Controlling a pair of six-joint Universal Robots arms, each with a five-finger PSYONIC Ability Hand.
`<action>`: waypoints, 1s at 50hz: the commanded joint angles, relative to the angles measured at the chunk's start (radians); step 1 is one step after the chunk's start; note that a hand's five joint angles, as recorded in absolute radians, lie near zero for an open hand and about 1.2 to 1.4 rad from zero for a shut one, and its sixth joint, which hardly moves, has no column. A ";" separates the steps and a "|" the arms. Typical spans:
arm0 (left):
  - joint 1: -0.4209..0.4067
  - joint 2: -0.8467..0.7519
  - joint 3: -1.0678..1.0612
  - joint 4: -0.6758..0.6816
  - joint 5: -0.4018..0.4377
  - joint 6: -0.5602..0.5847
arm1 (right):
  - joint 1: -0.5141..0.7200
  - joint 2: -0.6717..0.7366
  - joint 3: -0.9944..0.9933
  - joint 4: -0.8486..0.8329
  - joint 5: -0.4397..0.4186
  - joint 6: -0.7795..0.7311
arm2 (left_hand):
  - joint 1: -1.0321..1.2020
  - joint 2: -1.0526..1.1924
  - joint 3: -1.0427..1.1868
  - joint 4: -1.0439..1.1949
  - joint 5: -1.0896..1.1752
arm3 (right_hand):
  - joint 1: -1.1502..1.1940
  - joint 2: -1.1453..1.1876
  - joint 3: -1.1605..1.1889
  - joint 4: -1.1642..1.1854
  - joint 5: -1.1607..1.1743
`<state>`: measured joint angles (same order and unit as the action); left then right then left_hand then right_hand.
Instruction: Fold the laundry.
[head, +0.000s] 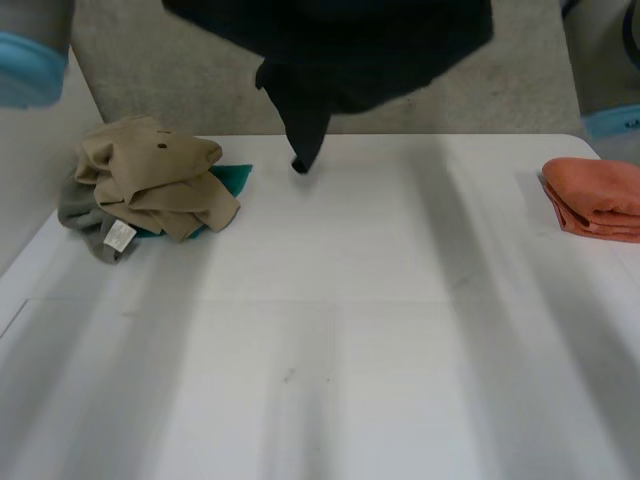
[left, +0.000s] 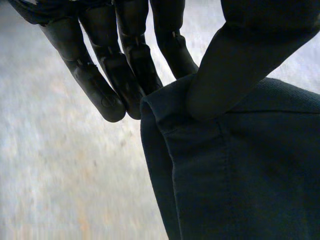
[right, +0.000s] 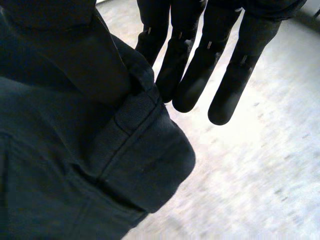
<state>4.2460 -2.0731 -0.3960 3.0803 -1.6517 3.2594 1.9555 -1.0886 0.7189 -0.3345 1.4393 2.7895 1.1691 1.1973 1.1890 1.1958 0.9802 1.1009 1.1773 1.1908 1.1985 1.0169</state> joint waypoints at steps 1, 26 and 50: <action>0.018 0.071 -0.399 0.036 0.013 0.008 | -0.009 0.021 0.170 0.129 -0.039 0.018 | 0.227 0.199 0.207 0.200 0.242 | 0.295 0.219 0.205 0.198 0.205; -0.040 0.129 -1.119 -0.125 0.061 0.137 | -0.092 -0.043 0.720 0.474 -0.097 -0.224 | 0.227 0.199 0.207 0.200 0.242 | 0.295 0.219 0.205 0.198 0.205; -0.064 0.174 -1.056 -0.364 0.107 0.224 | -0.156 -0.126 0.786 1.039 -0.180 -0.597 | -0.995 -1.023 -1.014 -1.021 -0.980 | 0.295 0.219 0.205 0.198 0.205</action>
<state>4.1688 -1.8606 -1.5619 2.6369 -1.5505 3.4762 1.7972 -1.2205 1.4984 0.7323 1.2678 2.1727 0.3163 0.3605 0.3770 0.3663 0.2005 1.1001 1.1773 1.1909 1.1985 1.0169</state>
